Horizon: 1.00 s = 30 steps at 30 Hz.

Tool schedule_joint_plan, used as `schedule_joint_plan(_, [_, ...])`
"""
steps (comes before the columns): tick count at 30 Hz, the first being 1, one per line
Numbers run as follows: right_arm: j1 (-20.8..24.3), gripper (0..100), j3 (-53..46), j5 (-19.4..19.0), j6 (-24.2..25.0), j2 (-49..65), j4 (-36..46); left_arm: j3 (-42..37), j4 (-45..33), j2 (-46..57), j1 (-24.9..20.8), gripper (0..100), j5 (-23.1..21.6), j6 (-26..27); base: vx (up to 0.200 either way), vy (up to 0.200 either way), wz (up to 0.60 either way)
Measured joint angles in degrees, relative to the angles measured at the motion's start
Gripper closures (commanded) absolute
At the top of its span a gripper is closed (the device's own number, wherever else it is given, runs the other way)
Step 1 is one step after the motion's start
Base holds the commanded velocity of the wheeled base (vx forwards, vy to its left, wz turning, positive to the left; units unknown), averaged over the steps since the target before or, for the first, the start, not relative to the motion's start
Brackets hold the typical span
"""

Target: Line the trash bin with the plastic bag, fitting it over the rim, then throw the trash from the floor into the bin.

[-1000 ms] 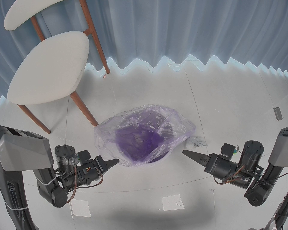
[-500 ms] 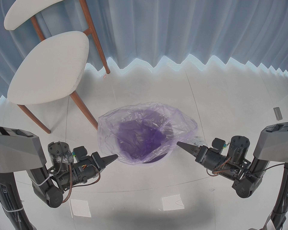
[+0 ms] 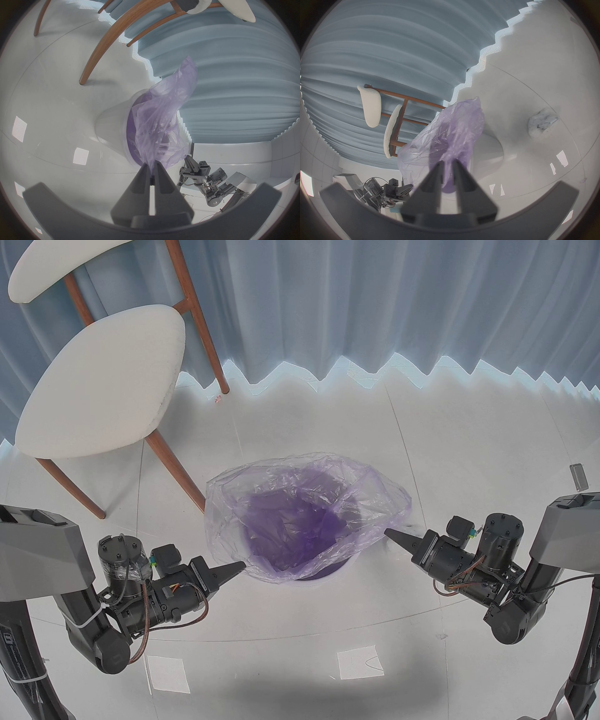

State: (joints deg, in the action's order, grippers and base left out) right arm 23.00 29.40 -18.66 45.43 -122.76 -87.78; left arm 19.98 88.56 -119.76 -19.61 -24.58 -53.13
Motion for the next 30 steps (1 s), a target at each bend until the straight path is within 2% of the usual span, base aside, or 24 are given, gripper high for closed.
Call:
schedule_joint_plan(7, [0.32,100,0.09,-0.05,0.00,-0.32,0.94,-0.61,0.01,0.50,0.02,100,-0.20,0.17,0.000,0.000,0.00])
schedule_joint_plan(21, [0.20,100,-10.67,-0.18,-0.77,-2.57,-1.22,-2.07,-0.02,-2.10,0.33,100,-0.16,0.96,0.000,0.000,0.00])
schedule_joint_plan(30, [0.06,100,-8.16,-0.20,-1.43,-10.05,-1.22,-0.67,-0.10,-10.97,2.26,100,0.41,9.01,0.000,0.000,0.00])
